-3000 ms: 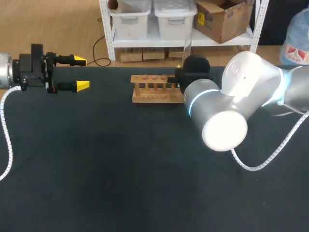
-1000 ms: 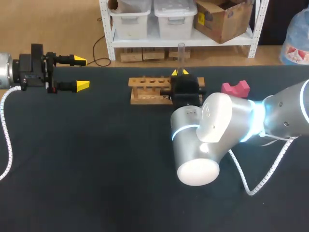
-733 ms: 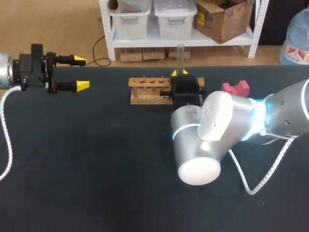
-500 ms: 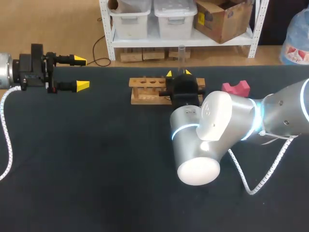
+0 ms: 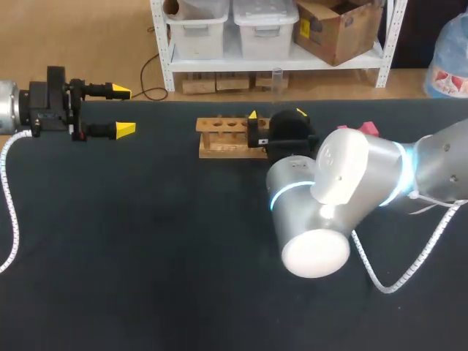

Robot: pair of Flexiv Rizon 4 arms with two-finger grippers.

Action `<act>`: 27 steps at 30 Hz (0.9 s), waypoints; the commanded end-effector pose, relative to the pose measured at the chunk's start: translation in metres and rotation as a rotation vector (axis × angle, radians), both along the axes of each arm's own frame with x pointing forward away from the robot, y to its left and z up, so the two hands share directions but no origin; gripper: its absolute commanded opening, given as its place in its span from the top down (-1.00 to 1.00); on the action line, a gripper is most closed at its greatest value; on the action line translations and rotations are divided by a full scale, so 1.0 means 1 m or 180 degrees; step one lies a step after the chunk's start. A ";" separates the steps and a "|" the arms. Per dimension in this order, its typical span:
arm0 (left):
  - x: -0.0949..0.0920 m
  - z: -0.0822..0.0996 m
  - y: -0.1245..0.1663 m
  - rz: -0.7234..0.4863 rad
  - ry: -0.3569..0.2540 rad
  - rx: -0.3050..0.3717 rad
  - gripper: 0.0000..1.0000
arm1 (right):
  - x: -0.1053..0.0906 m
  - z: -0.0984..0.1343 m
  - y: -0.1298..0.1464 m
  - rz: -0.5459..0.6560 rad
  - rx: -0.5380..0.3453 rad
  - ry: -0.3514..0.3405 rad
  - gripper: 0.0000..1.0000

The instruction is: Grasp the test tube, adjust it, and insert it.

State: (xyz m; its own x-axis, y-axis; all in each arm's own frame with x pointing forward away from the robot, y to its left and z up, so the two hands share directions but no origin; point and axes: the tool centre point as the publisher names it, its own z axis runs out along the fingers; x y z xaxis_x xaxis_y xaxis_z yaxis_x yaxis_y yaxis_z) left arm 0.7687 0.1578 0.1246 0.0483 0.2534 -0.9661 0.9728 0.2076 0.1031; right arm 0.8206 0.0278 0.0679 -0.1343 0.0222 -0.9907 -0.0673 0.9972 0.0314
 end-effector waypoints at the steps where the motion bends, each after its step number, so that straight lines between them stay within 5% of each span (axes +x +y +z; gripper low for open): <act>1: -0.001 -0.001 0.000 0.0008 -0.0016 -0.0009 -1.00 | -0.016 0.011 -0.017 0.2063 0.0244 0.0011 -1.00; 11: -0.001 -0.001 0.000 0.0008 -0.0016 -0.0009 -1.00 | -0.044 0.031 -0.025 0.2709 0.0317 0.0080 -1.00; 21: -0.001 -0.001 0.000 0.0008 -0.0016 -0.0009 -1.00 | -0.073 0.046 -0.053 0.3771 0.0857 0.0272 -1.00; 27: -0.001 -0.001 0.000 0.0008 -0.0016 -0.0009 -1.00 | -0.086 0.056 -0.071 0.4559 0.1194 0.0178 -1.00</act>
State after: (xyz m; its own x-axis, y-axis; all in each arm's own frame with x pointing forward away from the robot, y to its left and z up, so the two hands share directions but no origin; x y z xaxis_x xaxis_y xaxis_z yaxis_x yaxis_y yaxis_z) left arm 0.7687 0.1578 0.1247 0.0483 0.2534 -0.9661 0.9728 0.2075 0.1031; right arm 0.7479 -0.0305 0.1141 -0.2936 0.0767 -0.9528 -0.0744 0.9919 0.1027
